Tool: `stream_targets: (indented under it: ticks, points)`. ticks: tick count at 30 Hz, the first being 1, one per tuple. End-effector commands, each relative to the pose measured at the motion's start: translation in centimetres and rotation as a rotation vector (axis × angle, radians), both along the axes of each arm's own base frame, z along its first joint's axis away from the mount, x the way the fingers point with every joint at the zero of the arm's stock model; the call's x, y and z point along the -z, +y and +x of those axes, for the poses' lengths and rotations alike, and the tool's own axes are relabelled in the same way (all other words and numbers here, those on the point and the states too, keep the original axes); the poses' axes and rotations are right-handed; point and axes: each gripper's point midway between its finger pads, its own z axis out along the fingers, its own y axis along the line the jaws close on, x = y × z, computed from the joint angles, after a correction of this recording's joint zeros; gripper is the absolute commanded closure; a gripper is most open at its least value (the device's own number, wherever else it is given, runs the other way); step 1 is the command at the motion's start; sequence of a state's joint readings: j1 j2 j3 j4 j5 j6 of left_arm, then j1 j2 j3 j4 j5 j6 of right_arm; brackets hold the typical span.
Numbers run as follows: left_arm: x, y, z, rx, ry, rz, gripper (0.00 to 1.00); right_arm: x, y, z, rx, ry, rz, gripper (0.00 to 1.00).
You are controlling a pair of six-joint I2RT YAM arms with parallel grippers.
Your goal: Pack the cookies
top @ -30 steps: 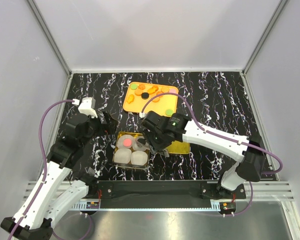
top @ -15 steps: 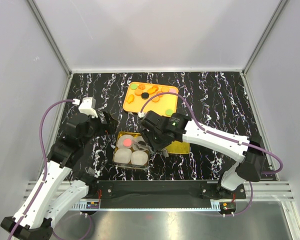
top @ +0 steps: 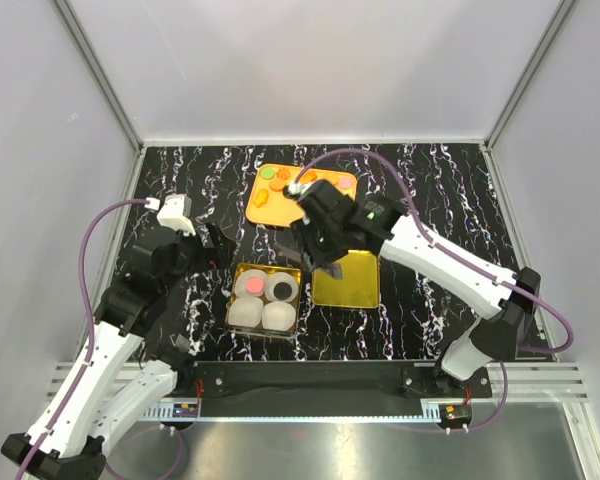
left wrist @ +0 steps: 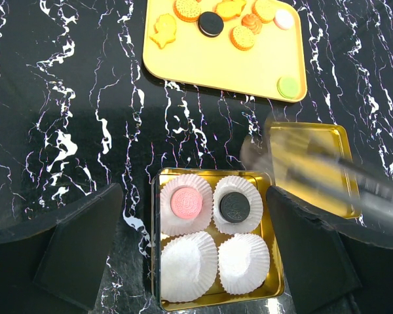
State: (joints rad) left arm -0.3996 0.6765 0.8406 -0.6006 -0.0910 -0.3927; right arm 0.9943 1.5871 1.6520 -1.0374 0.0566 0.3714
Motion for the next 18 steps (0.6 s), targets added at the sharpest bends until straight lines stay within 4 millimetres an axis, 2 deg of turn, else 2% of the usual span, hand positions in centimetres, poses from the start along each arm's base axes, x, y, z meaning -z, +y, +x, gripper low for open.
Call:
stream_targets:
  ticks: [1,2,3,7,8,9,11,13,18]
  points:
    - [-1.2,-0.2,0.4,-0.001,-0.041,-0.023,0.01,-1.5,-1.6,4.8,0.068,-0.060,0.035,0.50]
    - [-1.1,-0.2,0.4,-0.001,-0.040,-0.023,0.01,-1.5,-1.9,6.0,0.084,-0.074,0.043,0.50]
    - [-1.1,-0.2,0.4,0.001,-0.039,-0.022,0.01,-1.2,-3.0,7.9,0.134,-0.072,0.046,0.50]
    - [-1.0,-0.2,0.4,0.002,-0.035,-0.022,0.01,-0.4,-5.1,12.7,0.228,-0.097,0.025,0.50]
    - [-1.0,-0.2,0.4,0.002,-0.035,-0.022,0.01,-0.2,-5.3,13.6,0.244,-0.096,0.026,0.50]
    - [-1.1,-0.3,0.4,0.004,-0.038,-0.024,0.01,0.9,-5.3,14.5,0.250,-0.077,0.010,0.50]
    - [-0.9,-0.4,0.5,0.009,-0.033,-0.024,0.01,0.8,-6.1,16.6,0.288,-0.096,-0.011,0.48]
    - [-1.0,-0.4,0.5,0.009,-0.034,-0.025,0.01,1.5,-6.0,18.7,0.312,-0.088,-0.017,0.48]
    - [-0.9,-0.5,0.5,0.012,-0.031,-0.025,0.01,3.9,-5.0,21.9,0.334,-0.060,-0.030,0.47]
